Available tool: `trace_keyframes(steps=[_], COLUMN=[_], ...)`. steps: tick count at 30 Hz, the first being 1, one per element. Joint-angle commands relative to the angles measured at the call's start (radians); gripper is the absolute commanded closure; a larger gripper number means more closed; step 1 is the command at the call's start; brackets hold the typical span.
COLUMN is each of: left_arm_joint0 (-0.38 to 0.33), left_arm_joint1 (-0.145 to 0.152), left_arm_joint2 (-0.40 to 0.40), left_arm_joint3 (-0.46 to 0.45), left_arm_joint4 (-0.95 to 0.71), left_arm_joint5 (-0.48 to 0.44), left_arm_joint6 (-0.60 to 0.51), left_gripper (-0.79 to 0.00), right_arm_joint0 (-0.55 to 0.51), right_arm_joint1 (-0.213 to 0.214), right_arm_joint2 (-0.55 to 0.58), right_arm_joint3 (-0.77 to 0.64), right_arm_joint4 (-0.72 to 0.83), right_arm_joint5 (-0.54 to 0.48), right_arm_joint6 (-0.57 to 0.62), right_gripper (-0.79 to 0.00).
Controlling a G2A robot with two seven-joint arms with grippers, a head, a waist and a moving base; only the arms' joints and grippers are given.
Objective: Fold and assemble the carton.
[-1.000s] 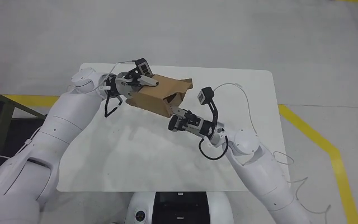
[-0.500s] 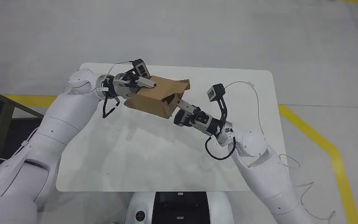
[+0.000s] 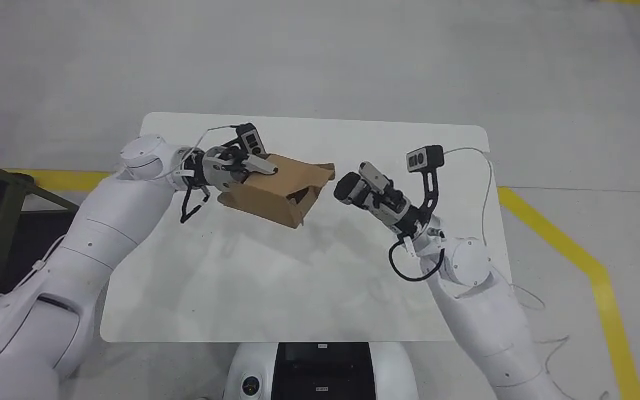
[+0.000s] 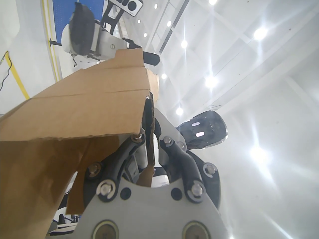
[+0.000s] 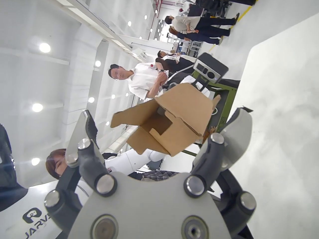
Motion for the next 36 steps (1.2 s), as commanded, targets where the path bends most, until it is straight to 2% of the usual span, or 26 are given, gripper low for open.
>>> trace_keyframes(steps=[1, 18, 36], left_arm_joint0=[0.002, -0.044, -0.077], left_arm_joint1=[0.002, -0.007, -0.028], left_arm_joint2=[0.011, 0.079, 0.112], left_arm_joint3=[0.009, 0.079, 0.126], left_arm_joint4=[0.003, -0.002, -0.02], left_arm_joint5=[0.004, -0.022, -0.058], left_arm_joint6=[0.0, 0.0, 0.0], left_gripper=[0.0, 0.0, 0.0], right_arm_joint0=[0.013, 0.091, 0.141], right_arm_joint1=[-0.003, -0.018, -0.034], right_arm_joint2=[-0.01, -0.064, -0.123], right_arm_joint3=[0.015, 0.08, 0.093], right_arm_joint4=[0.014, 0.086, 0.106], right_arm_joint5=[-0.019, -0.088, -0.04], right_arm_joint6=[0.004, 0.111, 0.129], right_gripper=[-0.785, -0.785, -0.785])
